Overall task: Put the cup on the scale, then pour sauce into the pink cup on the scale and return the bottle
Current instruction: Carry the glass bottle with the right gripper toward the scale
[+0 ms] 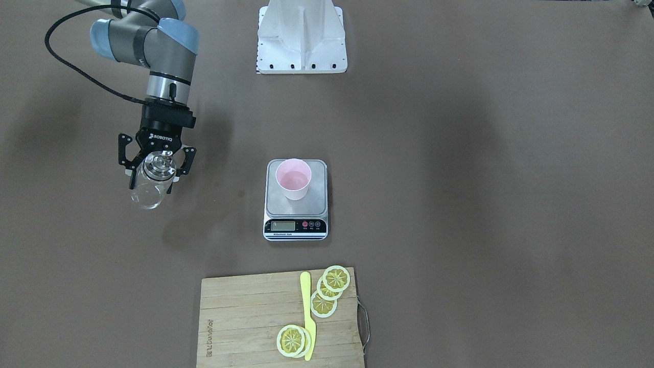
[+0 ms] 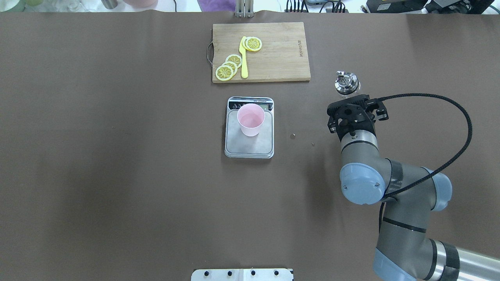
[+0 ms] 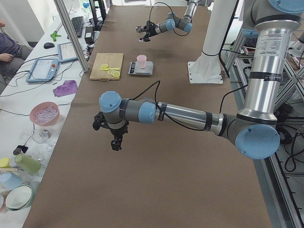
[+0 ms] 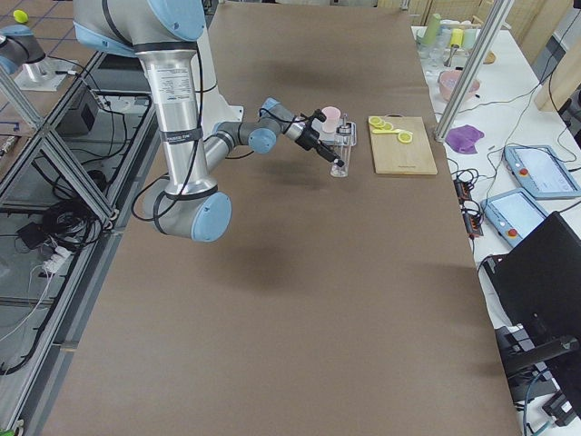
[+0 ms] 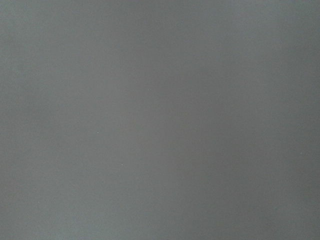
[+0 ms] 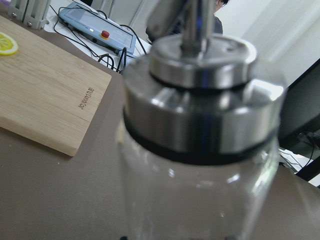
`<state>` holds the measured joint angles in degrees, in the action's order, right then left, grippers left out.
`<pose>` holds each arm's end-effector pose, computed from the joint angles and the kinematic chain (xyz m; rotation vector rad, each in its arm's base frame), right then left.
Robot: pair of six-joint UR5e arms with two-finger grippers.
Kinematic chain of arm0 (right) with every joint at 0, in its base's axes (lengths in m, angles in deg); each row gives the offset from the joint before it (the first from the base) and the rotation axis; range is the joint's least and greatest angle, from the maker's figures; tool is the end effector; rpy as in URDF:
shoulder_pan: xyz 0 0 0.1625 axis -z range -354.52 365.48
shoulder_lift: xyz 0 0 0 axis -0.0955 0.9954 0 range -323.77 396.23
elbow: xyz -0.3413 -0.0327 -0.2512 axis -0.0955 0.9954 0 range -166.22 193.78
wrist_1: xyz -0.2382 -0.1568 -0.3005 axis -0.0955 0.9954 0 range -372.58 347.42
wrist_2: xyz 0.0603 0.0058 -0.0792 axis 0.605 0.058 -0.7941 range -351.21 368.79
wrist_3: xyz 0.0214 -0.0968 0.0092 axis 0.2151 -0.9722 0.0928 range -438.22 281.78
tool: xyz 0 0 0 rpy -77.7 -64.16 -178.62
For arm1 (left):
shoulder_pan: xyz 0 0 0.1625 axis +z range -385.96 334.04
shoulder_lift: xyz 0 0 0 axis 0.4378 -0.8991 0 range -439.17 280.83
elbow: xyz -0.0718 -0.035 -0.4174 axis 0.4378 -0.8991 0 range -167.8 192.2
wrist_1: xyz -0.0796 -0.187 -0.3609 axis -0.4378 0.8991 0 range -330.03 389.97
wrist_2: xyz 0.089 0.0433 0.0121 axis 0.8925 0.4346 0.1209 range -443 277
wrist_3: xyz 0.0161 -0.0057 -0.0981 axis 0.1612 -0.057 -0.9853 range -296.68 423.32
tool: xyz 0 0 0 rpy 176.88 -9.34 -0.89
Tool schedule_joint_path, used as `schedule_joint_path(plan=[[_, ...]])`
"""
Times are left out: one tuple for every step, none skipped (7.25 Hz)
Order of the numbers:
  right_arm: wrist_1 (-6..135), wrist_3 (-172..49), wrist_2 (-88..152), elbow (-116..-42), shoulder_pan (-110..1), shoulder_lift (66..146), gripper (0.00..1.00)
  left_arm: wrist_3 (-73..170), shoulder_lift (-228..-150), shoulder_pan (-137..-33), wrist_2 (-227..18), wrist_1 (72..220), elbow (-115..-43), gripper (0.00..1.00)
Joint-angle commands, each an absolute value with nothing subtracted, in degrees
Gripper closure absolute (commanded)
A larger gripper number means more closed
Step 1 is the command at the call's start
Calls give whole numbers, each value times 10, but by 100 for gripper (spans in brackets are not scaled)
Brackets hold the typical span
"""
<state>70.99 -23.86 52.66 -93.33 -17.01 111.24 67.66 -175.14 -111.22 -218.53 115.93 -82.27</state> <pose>-0.4420 -0.4049 0.3566 0.9819 -0.1788 0.0604 -0.0177 -0.5401 0.5723 0.1031 0.7954 0.1944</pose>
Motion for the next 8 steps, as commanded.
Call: schedule_joint_path(plan=[[810,-236,514,-933,-166,1077,100,676,-1751,-1112,-2185,1158,-822,1],[853,-223,512,-934,-164,1057,100,676,-1751,-1112,-2185,1158,-821,1],[906,-206,508,-934,-160,1036,100,676,-1748,-1112,-2185,1158,-821,1],[957,-194,500,-934,-154,1018,100,677,-1746,-1112,-2186,1158,-821,1],[1001,-194,497,-934,-152,1008,100,676,-1746,-1112,-2186,1159,-820,1],[1035,-191,490,-934,-149,1004,100,676,-1746,-1112,-2186,1159,-820,1],[1066,-192,478,-934,-149,1000,100,676,-1744,-1112,-2186,1159,-820,1],[1102,-191,475,-934,-149,989,100,676,-1744,-1112,-2186,1159,-820,1]])
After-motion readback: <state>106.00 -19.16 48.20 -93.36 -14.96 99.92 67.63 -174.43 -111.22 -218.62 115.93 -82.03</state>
